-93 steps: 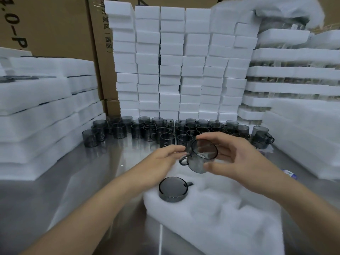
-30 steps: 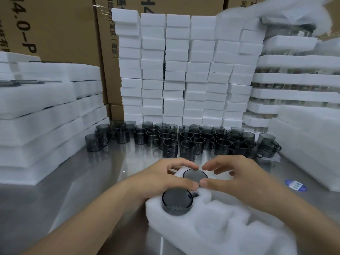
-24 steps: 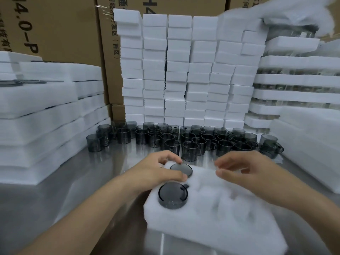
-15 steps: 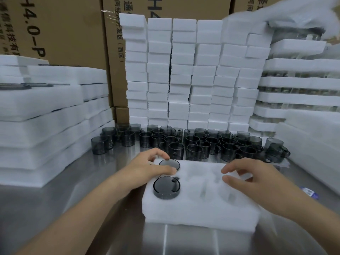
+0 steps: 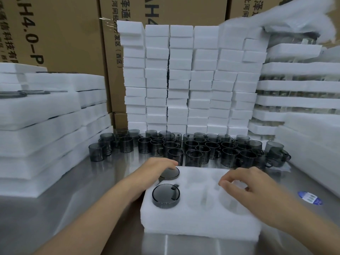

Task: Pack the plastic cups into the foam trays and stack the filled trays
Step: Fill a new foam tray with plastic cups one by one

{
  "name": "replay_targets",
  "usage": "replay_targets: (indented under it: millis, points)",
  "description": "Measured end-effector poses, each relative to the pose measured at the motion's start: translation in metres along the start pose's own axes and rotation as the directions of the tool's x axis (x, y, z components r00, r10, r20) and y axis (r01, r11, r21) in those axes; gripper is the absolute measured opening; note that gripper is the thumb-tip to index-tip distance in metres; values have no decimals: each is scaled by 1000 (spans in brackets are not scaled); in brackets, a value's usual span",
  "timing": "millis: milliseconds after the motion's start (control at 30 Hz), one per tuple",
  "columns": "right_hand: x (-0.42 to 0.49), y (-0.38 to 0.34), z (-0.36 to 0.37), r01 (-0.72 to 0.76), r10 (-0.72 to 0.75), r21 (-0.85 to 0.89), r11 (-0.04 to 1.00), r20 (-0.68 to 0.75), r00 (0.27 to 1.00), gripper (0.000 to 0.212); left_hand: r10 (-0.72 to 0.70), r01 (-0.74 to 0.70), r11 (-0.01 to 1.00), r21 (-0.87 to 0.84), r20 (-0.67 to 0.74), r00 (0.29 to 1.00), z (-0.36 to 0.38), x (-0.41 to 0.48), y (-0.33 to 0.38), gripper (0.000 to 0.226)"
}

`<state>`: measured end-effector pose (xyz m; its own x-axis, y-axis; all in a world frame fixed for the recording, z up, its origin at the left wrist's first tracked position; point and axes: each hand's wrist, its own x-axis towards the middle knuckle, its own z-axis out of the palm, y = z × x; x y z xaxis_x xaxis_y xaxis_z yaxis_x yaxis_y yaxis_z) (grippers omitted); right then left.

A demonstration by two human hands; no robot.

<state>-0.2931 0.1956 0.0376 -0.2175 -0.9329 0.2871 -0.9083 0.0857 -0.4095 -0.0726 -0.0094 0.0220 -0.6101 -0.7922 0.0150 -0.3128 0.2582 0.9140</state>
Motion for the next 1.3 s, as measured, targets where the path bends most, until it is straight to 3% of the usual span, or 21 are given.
replay_targets:
  millis: [367,533,600,667,833,933,1033,1167,1300]
  points:
    - [-1,-3,-2,-21,22,-44,999,32,999,32,-20,17,996,-83,-38,999,0,-8,3,31]
    - [-2,-4,-2,-20,21,-37,999,42,999,37,-45,7,977,-214,-172,984,0,-13,6,16]
    - [-3,-5,-4,-18,20,-35,999,39,999,37,15,-77,968,-238,-253,967,-2,-18,11,10]
    - [-5,-6,-5,0,1,-57,998,16,1000,35,111,-180,960,-213,-299,948,-4,-26,19,18]
    - [-8,-16,-8,41,-48,-70,997,-112,993,27,445,-458,888,32,-306,842,4,-56,41,33]
    - [-11,-30,-7,134,-87,186,973,-241,967,54,588,-571,809,140,-188,787,25,-79,57,31]
    - [-15,-47,-8,270,-107,427,863,-366,924,69,659,-648,752,119,-107,745,46,-98,68,37]
    - [-22,-57,-12,401,-206,350,846,-478,854,69,723,-714,691,113,-92,685,55,-107,72,41]
    - [-23,-58,-15,441,-259,292,849,-497,828,78,735,-727,678,106,-84,673,58,-109,71,44]
